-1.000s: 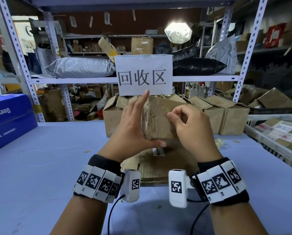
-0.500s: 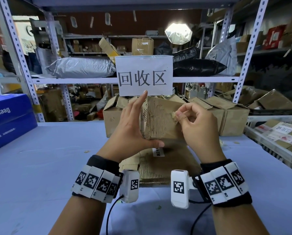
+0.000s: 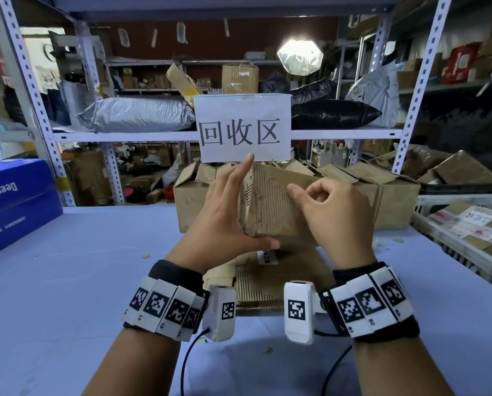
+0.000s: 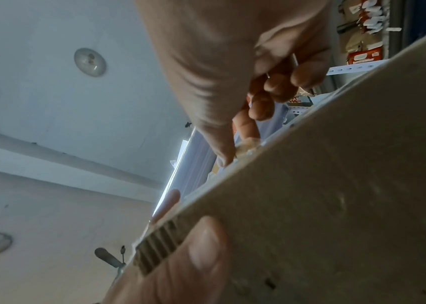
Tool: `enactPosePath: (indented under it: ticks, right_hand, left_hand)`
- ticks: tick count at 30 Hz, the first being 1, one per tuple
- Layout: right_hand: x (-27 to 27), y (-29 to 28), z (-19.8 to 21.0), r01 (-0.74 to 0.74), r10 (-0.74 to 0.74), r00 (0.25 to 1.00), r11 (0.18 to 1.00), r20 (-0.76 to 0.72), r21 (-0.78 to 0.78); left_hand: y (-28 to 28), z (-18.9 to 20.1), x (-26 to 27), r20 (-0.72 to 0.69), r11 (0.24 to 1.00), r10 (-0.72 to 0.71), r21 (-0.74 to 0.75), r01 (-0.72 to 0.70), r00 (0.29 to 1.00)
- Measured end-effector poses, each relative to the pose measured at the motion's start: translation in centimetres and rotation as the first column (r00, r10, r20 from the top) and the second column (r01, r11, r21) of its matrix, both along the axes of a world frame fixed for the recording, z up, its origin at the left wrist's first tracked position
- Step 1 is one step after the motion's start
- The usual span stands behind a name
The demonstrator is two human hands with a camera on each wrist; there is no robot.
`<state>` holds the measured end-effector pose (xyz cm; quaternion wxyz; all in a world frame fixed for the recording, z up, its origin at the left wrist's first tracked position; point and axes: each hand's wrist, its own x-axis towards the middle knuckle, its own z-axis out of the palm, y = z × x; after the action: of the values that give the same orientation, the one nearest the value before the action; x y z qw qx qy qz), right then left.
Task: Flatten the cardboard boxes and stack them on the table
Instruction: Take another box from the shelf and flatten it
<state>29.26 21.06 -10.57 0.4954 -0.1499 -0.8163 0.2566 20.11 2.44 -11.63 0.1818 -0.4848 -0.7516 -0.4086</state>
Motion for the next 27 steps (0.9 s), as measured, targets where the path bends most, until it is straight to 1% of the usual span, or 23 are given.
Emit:
enactPosePath:
  ticks: [5, 9, 12, 17, 19, 23, 25, 27]
  right_hand:
    - [-0.1, 0.8, 0.4, -0.205, 0.207, 0.978, 0.972, 0.008, -0.112]
    - [-0.3, 1.4, 0.5, -0.276, 0.279, 0.96, 0.953, 0.009, -0.128]
    - [-0.4, 1.8, 0.6, -0.291, 0.296, 0.955, 0.945, 0.016, -0.153]
    - [-0.1, 1.7, 0.4, -0.245, 0.246, 0.969, 0.969, 0.027, -0.022]
    - [0.0, 1.6, 0.4, -0.24, 0.24, 0.97, 0.971, 0.035, 0.001]
    - [0.4, 1.7, 0.4, -0.306, 0.303, 0.95, 0.951, 0.082, 0.036]
    - [0.4, 1.7, 0.5, -0.294, 0.286, 0.951, 0.954, 0.12, 0.056]
    - [0.3, 1.9, 0.3, -0.267, 0.256, 0.958, 0.96, 0.128, 0.079]
  left_hand:
    - [-0.2, -0.1, -0.6, 0.02, 1.0, -0.01, 0.003, 0.01, 1.0]
    - [-0.3, 0.1, -0.8, 0.029, 1.0, -0.013, -0.009, 0.013, 0.999]
    - [-0.5, 0.2, -1.0, 0.04, 1.0, -0.024, -0.008, 0.025, 0.999]
    - [-0.6, 0.2, -1.4, 0.058, 1.0, -0.029, 0.004, 0.028, 0.998]
    - [-0.7, 0.1, -1.5, 0.063, 1.0, -0.029, 0.01, 0.029, 0.998]
    - [-1.0, -0.1, -1.7, 0.083, 0.999, -0.028, 0.026, 0.026, 0.996]
    - [-1.0, -0.1, -1.7, 0.082, 0.999, -0.027, 0.028, 0.025, 0.996]
    - [-0.9, -0.1, -1.7, 0.085, 0.999, -0.03, 0.029, 0.027, 0.996]
